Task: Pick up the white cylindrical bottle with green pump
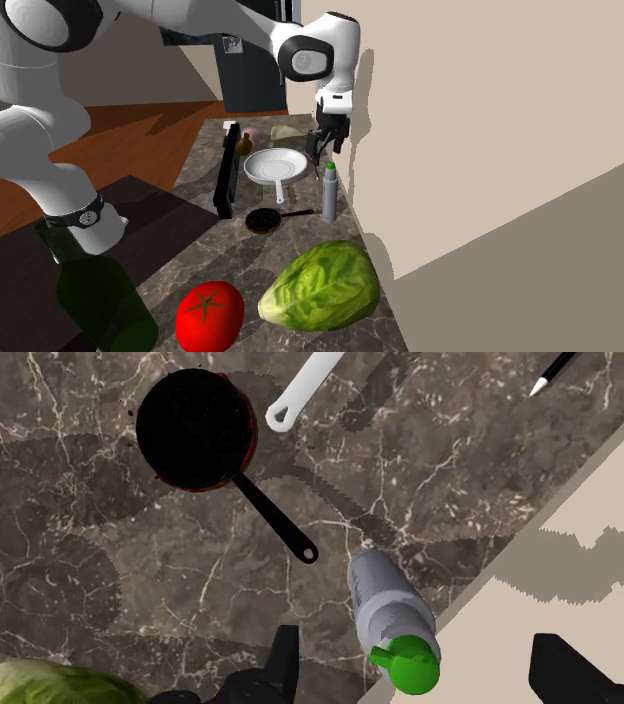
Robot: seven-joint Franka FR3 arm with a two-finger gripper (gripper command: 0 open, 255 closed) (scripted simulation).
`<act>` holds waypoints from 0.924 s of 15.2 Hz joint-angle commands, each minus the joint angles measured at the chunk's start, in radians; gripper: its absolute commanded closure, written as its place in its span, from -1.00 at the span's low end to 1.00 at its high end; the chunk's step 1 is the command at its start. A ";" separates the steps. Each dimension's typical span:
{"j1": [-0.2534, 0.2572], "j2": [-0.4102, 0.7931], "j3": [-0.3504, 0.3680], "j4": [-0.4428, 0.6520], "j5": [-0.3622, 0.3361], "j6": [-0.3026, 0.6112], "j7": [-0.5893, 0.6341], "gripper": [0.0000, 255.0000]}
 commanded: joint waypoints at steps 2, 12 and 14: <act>0.006 0.026 -0.005 -0.001 -0.009 0.025 0.005 -1.00; 0.009 0.053 -0.012 -0.023 -0.020 0.073 0.009 1.00; 0.009 0.053 -0.012 -0.023 -0.020 0.073 0.009 1.00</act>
